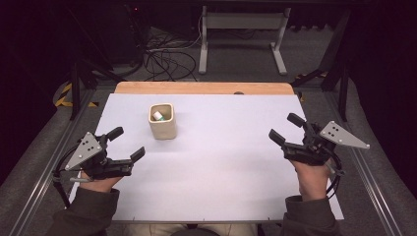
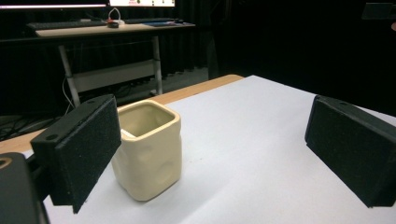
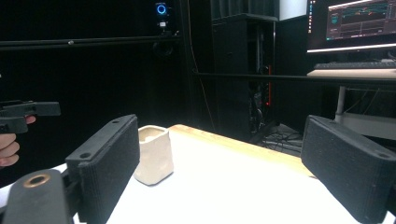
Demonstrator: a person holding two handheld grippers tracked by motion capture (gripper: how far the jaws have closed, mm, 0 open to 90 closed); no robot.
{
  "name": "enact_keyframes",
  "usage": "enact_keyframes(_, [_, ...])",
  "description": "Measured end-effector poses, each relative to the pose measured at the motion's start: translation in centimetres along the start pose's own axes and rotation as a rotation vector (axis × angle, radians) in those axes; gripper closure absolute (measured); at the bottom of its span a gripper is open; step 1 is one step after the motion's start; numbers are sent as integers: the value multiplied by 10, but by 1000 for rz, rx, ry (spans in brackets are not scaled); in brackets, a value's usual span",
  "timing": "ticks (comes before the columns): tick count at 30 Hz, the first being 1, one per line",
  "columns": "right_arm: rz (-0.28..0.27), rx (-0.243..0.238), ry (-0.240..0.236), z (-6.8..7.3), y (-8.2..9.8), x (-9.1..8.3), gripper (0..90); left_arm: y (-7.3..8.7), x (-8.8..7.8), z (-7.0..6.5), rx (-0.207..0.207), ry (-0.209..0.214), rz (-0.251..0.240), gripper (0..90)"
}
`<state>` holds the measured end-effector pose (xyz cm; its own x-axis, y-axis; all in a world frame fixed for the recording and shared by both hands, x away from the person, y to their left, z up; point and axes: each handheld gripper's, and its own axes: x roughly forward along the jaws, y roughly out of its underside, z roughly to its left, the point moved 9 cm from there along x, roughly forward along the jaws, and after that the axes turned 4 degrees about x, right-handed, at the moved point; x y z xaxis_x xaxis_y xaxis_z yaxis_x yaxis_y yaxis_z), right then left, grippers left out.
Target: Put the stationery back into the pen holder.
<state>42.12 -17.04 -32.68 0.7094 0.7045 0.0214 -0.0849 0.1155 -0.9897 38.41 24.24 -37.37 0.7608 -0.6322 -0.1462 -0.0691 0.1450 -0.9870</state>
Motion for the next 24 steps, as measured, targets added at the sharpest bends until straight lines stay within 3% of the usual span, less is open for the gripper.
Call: enact_keyframes(24, [17,-1,0,-1,4,1,102,6,1,5,-16,11,8,45])
